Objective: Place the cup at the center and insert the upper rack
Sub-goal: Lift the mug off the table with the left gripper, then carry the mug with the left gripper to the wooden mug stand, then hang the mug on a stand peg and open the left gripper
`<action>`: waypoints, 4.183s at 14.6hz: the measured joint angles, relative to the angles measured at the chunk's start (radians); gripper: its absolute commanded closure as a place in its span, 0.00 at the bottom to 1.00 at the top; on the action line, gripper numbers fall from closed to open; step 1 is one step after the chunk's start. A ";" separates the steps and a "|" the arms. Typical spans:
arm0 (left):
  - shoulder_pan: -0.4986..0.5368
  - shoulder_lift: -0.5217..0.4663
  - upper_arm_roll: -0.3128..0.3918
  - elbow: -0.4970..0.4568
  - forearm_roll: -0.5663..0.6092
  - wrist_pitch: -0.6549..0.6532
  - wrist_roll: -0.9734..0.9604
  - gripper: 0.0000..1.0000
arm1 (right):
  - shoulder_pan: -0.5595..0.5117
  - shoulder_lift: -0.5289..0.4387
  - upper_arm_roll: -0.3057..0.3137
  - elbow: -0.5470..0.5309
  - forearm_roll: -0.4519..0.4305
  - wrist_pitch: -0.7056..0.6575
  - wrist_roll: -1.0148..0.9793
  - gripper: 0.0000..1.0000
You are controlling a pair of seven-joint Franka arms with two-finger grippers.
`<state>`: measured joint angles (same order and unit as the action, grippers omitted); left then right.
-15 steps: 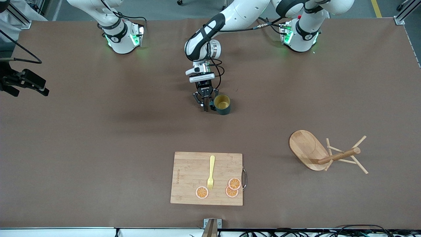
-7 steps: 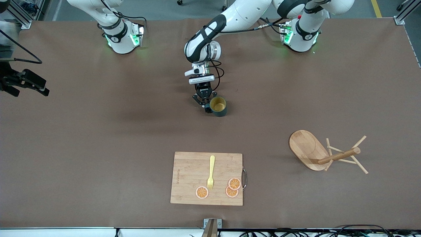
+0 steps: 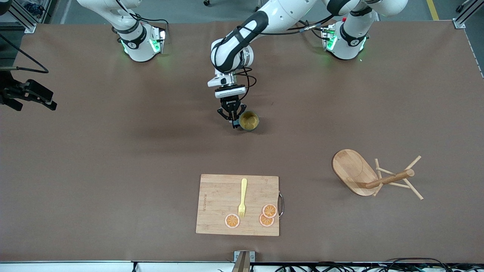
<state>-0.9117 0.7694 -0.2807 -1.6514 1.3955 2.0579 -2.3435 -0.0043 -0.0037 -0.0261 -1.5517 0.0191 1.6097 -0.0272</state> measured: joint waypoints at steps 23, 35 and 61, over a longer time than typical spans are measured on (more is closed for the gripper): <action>0.543 -0.410 -0.001 0.017 -1.466 0.350 0.621 0.99 | 0.004 0.000 0.007 -0.001 0.000 0.001 0.000 0.00; 0.836 -0.474 0.000 -0.067 -1.898 0.255 0.850 0.99 | 0.004 0.000 0.006 -0.001 0.000 0.001 0.000 0.00; 1.130 -0.357 0.001 0.006 -2.028 0.253 1.194 0.97 | 0.004 0.000 0.006 -0.001 0.000 0.002 0.000 0.00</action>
<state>0.2185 0.4121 -0.2795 -1.6452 -0.6322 2.3105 -1.1496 -0.0002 -0.0037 -0.0204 -1.5526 0.0191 1.6115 -0.0271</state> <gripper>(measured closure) 0.947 0.000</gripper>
